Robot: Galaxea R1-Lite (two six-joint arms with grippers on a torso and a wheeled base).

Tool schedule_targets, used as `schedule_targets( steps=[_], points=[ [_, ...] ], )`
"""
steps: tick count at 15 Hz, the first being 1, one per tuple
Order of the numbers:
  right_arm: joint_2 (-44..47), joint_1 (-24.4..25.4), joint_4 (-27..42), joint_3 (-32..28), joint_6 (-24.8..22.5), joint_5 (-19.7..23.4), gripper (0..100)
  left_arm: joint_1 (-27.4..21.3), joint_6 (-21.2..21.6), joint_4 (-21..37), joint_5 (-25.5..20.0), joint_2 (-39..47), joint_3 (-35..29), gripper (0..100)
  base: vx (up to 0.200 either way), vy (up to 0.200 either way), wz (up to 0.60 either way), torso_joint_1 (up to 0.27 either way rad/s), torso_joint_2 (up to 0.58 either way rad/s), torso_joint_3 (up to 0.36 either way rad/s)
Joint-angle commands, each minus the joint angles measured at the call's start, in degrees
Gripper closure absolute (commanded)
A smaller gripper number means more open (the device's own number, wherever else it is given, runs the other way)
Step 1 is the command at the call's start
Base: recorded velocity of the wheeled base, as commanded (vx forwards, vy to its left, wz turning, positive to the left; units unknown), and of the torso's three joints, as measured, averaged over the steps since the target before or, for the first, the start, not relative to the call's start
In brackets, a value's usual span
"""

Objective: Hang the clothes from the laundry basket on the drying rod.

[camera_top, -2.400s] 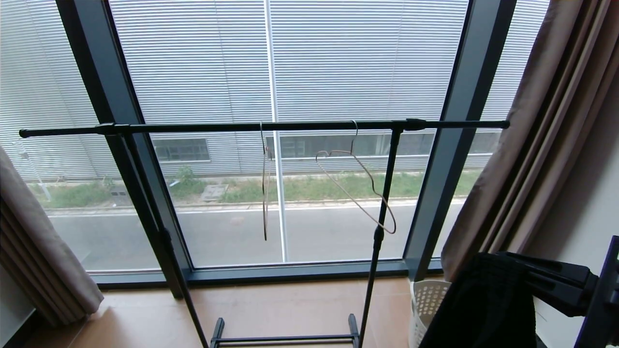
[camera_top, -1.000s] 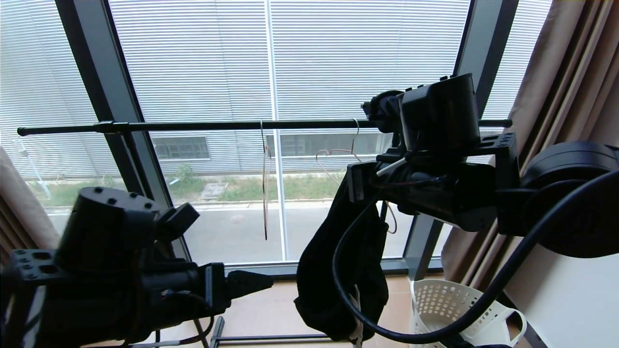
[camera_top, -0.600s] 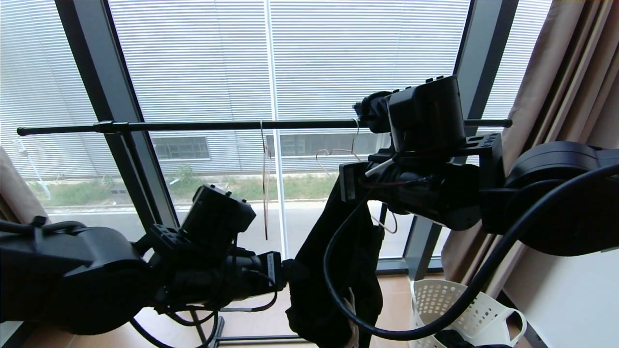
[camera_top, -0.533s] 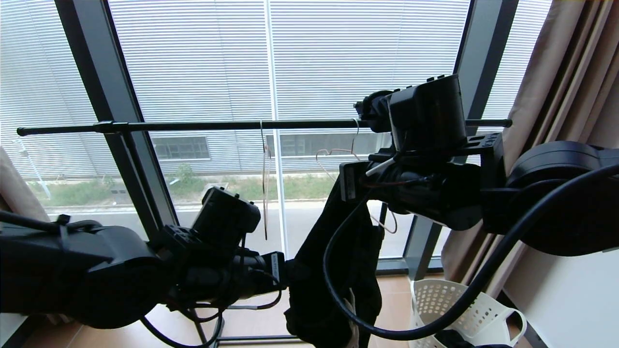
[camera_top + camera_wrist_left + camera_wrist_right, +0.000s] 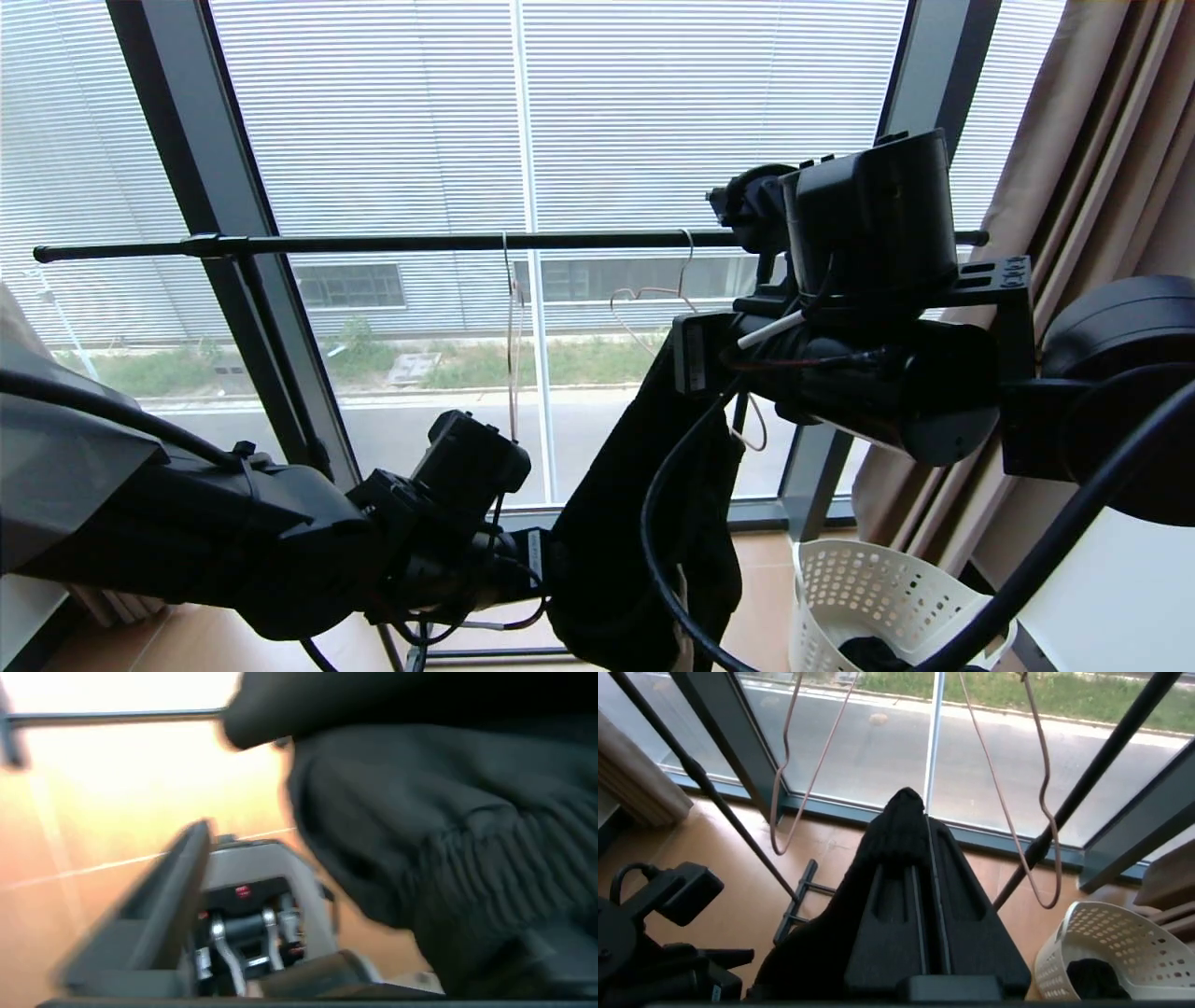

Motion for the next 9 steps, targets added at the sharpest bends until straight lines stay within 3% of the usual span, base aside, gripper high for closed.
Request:
schedule_targets(
  steps=[1,4,9],
  points=[
    [-2.1,-1.4,-0.2,2.1,0.0,-1.5,100,0.0,0.0,-0.1,1.5,-2.3,2.7,100,0.0,0.0,0.0,0.0,0.0,0.0],
    [-4.2,-3.8,-0.1,4.5,-0.1,-3.1,100,0.0,0.1,-0.7,1.7,-9.1,5.7,100,0.0,0.0,0.0,0.0,0.0,0.0],
    [-8.3,-7.7,-0.1,15.1,-3.0,-5.9,100,0.8,1.3,-0.6,2.0,-16.2,6.6,100,0.0,0.0,0.0,0.0,0.0,0.0]
  ],
)
